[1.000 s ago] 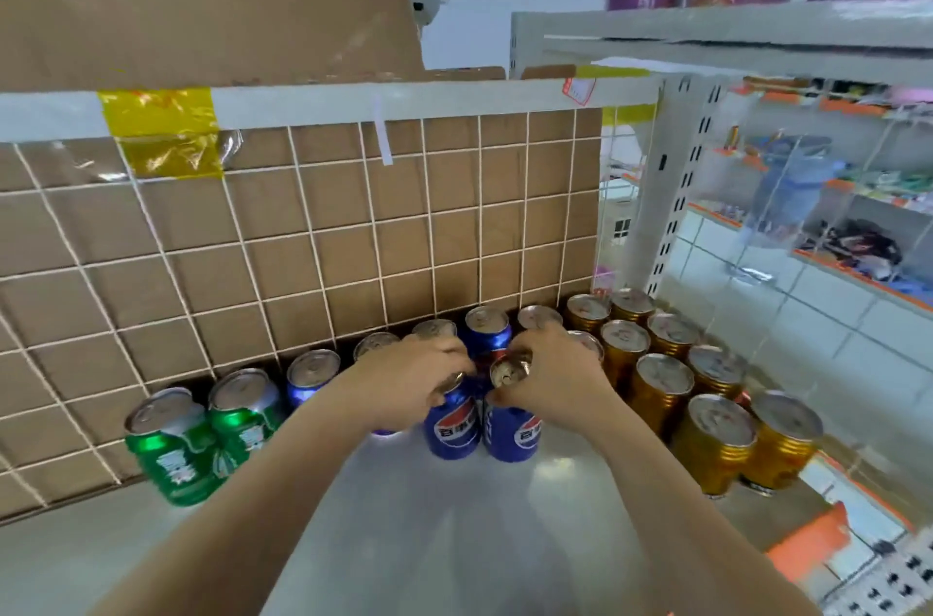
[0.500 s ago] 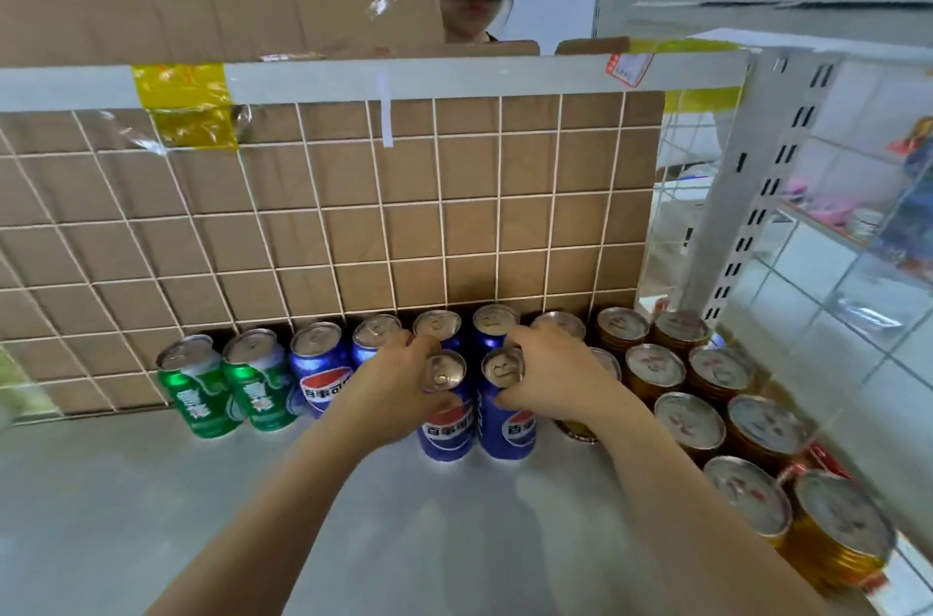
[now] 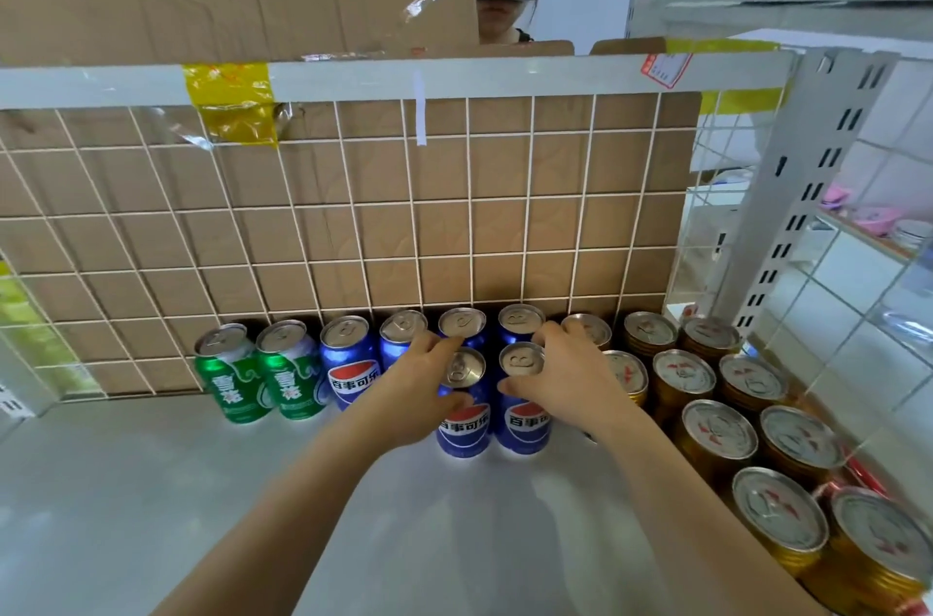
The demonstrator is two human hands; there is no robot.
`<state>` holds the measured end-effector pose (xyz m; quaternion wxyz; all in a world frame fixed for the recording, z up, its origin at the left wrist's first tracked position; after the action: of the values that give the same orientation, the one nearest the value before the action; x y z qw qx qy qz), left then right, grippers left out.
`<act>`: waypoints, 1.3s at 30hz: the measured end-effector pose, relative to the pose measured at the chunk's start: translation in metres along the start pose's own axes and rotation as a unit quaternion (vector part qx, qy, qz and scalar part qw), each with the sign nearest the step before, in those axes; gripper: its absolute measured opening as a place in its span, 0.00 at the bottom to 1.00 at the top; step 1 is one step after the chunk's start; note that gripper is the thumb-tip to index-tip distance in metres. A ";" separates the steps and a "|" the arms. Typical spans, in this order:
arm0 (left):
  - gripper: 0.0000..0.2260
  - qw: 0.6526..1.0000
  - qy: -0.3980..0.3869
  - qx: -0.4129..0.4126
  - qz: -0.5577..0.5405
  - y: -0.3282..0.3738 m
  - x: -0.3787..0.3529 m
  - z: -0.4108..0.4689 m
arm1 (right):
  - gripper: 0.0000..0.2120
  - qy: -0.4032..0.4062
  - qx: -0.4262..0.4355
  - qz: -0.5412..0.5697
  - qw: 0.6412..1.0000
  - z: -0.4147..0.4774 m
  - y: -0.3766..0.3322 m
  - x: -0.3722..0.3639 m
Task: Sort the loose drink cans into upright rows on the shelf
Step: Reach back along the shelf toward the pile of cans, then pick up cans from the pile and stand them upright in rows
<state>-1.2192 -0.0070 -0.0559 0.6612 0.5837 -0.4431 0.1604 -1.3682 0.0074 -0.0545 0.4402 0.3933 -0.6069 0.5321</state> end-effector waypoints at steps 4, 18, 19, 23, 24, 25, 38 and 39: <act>0.33 1.000 0.027 0.001 -0.006 -0.004 0.003 -0.009 | 0.39 0.006 0.002 -0.052 0.999 -0.006 -0.004 -0.004; 0.34 0.966 0.196 0.112 0.129 -0.106 0.070 -0.116 | 0.26 0.136 0.158 -0.127 0.970 -0.052 -0.173 -0.034; 0.33 0.959 0.215 0.127 0.131 -0.118 0.081 -0.127 | 0.25 0.130 0.169 -0.135 0.968 -0.055 -0.191 -0.042; 0.30 0.939 0.276 0.155 0.138 -0.163 0.129 -0.173 | 0.25 0.116 0.213 -0.144 0.959 -0.070 -0.264 -0.065; 0.29 0.936 0.283 0.159 0.134 -0.176 0.141 -0.186 | 0.25 0.107 0.221 -0.148 0.958 -0.075 -0.285 -0.073; 0.29 0.934 0.290 0.162 0.130 -0.189 0.153 -0.199 | 0.25 0.100 0.230 -0.153 0.956 -0.080 -0.305 -0.081; 0.28 0.903 0.341 0.240 0.099 -0.370 0.269 -0.370 | 0.25 0.028 0.348 -0.147 0.925 -0.161 -0.565 -0.190; 0.28 0.898 0.349 0.250 0.097 -0.380 0.277 -0.382 | 0.25 0.022 0.362 -0.146 0.921 -0.167 -0.583 -0.197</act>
<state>-0.6355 0.1564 -0.0531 0.5867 0.5909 -0.1835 0.5225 -0.7378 0.1027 -0.0596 0.3541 0.5980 -0.2992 0.6538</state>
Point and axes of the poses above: each hand's wrist, its own z-axis towards the middle knuckle, its own x-axis out of the back of the hand, y = z × x, the point moved 8 cm from there along z, towards the middle knuckle, and after that the axes turned 13 degrees about -z, right-handed, at the moved point
